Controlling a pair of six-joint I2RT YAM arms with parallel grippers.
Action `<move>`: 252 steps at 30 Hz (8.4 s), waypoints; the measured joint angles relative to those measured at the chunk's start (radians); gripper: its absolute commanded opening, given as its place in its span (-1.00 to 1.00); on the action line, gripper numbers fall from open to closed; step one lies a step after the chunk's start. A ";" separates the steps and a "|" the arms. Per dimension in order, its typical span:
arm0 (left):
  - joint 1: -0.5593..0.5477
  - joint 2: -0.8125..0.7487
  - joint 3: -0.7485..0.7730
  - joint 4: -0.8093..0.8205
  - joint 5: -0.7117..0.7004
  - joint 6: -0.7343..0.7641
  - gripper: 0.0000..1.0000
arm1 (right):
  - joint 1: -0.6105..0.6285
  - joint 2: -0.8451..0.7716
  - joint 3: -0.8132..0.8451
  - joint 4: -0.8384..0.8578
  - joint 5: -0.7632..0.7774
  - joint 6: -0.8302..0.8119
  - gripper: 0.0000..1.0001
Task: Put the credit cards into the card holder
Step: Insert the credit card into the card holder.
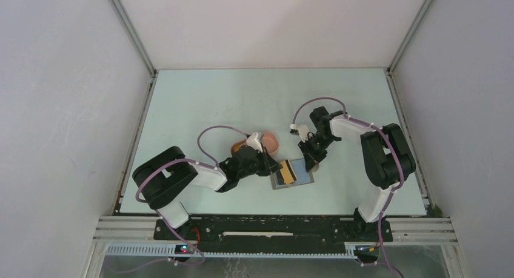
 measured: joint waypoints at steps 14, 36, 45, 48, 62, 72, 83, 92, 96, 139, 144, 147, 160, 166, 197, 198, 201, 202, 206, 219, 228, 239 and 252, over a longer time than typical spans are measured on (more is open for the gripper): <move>-0.012 -0.010 0.066 -0.156 -0.003 -0.009 -1.00 | 0.003 0.000 0.000 -0.002 0.000 0.001 -0.78; -0.020 0.037 0.131 -0.234 -0.008 -0.011 -1.00 | 0.006 0.000 0.002 -0.005 -0.003 0.001 -0.77; -0.023 0.060 0.167 -0.273 -0.005 -0.034 -1.00 | 0.007 0.000 0.002 -0.005 -0.003 0.002 -0.78; -0.023 0.067 0.180 -0.288 -0.003 -0.039 -1.00 | 0.007 0.000 0.002 -0.005 -0.004 0.003 -0.77; -0.023 0.075 0.214 -0.344 0.005 -0.047 -1.00 | 0.009 0.000 0.002 -0.005 -0.003 0.004 -0.77; -0.023 0.062 0.214 -0.373 0.005 -0.047 -1.00 | 0.021 0.000 0.002 -0.005 0.005 0.016 -0.77; -0.022 0.087 0.254 -0.402 0.026 -0.044 -1.00 | 0.022 0.000 0.002 -0.005 0.005 0.018 -0.74; -0.013 0.132 0.288 -0.386 0.068 -0.045 -0.99 | 0.022 0.000 0.002 -0.005 0.004 0.018 -0.69; -0.008 0.145 0.290 -0.366 0.081 -0.046 -0.95 | 0.021 -0.002 0.002 -0.005 -0.011 0.016 -0.60; 0.021 0.263 0.294 -0.166 0.214 -0.106 -0.60 | 0.343 -0.497 -0.325 0.296 0.016 -0.565 -0.71; 0.021 0.266 0.294 -0.160 0.219 -0.113 -0.57 | 0.374 -0.433 -0.326 0.344 0.109 -0.566 -0.73; 0.021 0.268 0.294 -0.157 0.225 -0.114 -0.57 | 0.381 -0.413 -0.326 0.358 0.137 -0.566 -0.73; 0.021 0.277 0.294 -0.140 0.240 -0.123 -0.56 | 0.443 -0.361 -0.326 0.399 0.225 -0.562 -0.73; 0.021 0.278 0.294 -0.136 0.242 -0.123 -0.56 | 0.446 -0.345 -0.326 0.397 0.251 -0.563 -0.73; 0.024 0.239 0.256 -0.132 0.254 -0.121 -0.30 | 0.374 -0.407 -0.326 0.281 0.223 -0.584 -0.56; 0.024 0.235 0.251 -0.133 0.252 -0.121 -0.29 | 0.371 -0.415 -0.326 0.272 0.212 -0.584 -0.55; 0.024 0.226 0.246 -0.140 0.248 -0.119 -0.27 | 0.362 -0.429 -0.326 0.252 0.178 -0.580 -0.53; 0.024 0.224 0.246 -0.143 0.247 -0.118 -0.26 | 0.359 -0.431 -0.326 0.248 0.167 -0.577 -0.52; 0.024 0.207 0.242 -0.172 0.239 -0.108 -0.22 | 0.325 -0.439 -0.324 0.225 0.116 -0.566 -0.51; 0.024 0.133 0.243 -0.319 0.224 -0.032 -0.08 | 0.203 -0.504 -0.274 0.157 -0.032 -0.519 -0.45; 0.024 0.057 0.243 -0.462 0.164 0.030 -0.04 | 0.162 -0.507 -0.235 0.108 -0.101 -0.502 -0.41; 0.021 -0.002 0.230 -0.506 0.141 0.069 0.11 | 0.123 -0.536 -0.224 0.068 -0.176 -0.498 -0.30; 0.013 -0.218 0.065 -0.425 0.139 0.119 0.22 | 0.043 -0.547 -0.148 0.001 -0.265 -0.432 -0.01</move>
